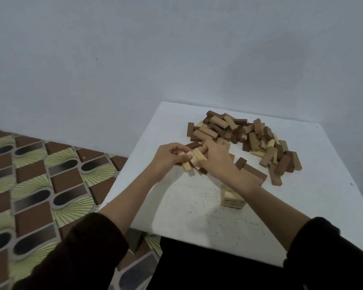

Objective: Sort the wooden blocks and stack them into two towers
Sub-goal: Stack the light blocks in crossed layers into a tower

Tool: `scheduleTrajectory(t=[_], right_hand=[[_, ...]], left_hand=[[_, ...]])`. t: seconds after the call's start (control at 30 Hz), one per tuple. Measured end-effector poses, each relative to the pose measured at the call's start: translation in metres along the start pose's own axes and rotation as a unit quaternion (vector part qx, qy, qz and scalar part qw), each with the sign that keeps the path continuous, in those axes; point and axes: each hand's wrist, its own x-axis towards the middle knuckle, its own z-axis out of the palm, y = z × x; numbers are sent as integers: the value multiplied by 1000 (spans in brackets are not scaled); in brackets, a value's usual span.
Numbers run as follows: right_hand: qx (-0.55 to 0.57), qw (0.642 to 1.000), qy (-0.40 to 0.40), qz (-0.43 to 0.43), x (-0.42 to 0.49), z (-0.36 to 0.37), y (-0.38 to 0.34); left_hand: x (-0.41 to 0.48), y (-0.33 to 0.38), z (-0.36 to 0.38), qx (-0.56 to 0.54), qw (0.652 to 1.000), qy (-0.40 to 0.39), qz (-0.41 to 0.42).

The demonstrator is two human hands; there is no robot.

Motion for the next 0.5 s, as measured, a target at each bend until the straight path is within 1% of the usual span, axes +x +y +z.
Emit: scheduleTrajectory(t=[0.1,0.2,0.33,0.4,0.5], right_hand=[[28,1000,-7,10,-4,25,-5],[-18,999,-12,26,-9,49,-3],[-47,998,-9,47,-13,67,3],[-33,998,-16,48,-12,68,4],[-16,999,-40,32,-11,67,4]], left_hand=[[-10,-17,-22,44,999,-2,-25],[-14,-30,-35,124,992,-9,-38],[-13,-40,-34,251,968,-6,7],[-14,-39,-31,277,960,1,32],[-15,-35,-34,309,950,-5,44]])
